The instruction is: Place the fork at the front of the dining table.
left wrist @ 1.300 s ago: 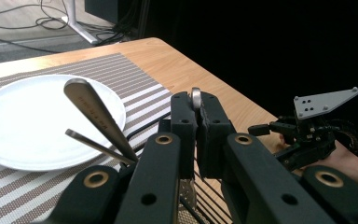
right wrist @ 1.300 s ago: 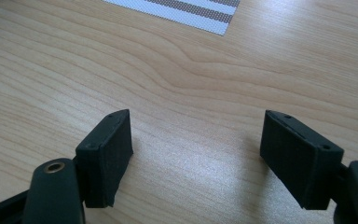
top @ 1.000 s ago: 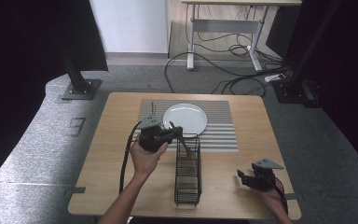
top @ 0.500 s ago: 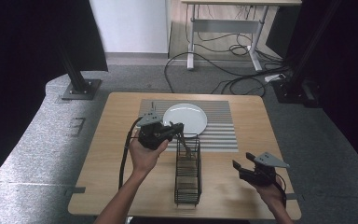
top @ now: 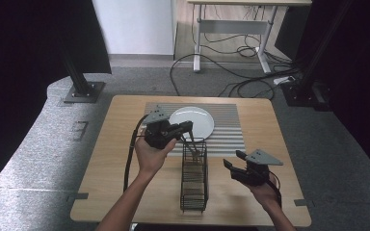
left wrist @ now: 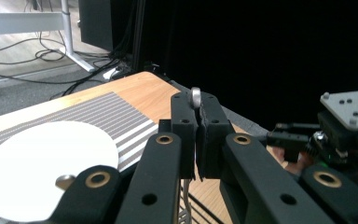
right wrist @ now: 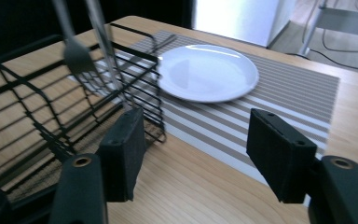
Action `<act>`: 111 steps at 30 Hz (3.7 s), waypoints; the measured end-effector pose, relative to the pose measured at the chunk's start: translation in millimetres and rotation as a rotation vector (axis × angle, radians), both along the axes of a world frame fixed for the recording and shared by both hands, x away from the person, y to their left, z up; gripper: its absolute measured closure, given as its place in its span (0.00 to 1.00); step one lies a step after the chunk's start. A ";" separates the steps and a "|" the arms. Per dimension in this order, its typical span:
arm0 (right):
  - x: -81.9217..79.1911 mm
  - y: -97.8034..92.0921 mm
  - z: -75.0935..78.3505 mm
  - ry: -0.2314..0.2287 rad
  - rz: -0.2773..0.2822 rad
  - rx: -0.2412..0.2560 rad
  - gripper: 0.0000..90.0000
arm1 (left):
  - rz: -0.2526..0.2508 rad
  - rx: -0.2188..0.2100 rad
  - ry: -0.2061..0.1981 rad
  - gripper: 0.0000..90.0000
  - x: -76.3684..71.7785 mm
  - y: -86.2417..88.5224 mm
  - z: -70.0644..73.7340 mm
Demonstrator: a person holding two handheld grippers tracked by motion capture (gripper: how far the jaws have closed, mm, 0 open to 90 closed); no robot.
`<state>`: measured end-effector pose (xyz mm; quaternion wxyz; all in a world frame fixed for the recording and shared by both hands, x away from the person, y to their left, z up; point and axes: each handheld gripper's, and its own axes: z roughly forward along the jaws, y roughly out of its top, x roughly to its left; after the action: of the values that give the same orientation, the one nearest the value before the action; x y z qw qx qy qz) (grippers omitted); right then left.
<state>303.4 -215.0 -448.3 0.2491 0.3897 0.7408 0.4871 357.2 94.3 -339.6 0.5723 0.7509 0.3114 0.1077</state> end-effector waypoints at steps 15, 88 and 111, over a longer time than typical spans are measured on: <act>4.6 42.8 16.3 -0.025 0.079 -0.015 0.51 | 0.008 -0.002 -0.004 0.97 2.8 -9.9 7.5; 27.5 60.5 54.8 -0.116 0.121 0.029 0.94 | 0.051 0.039 -0.069 0.40 -14.3 3.5 -5.5; 49.5 0.1 41.6 -0.080 0.028 0.010 0.94 | 0.057 0.131 -0.053 0.31 -33.5 28.6 -51.4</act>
<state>352.9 -215.0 -406.7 0.2696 0.3607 0.7333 0.5094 323.7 122.9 -391.0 0.5268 0.7744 0.3098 0.1637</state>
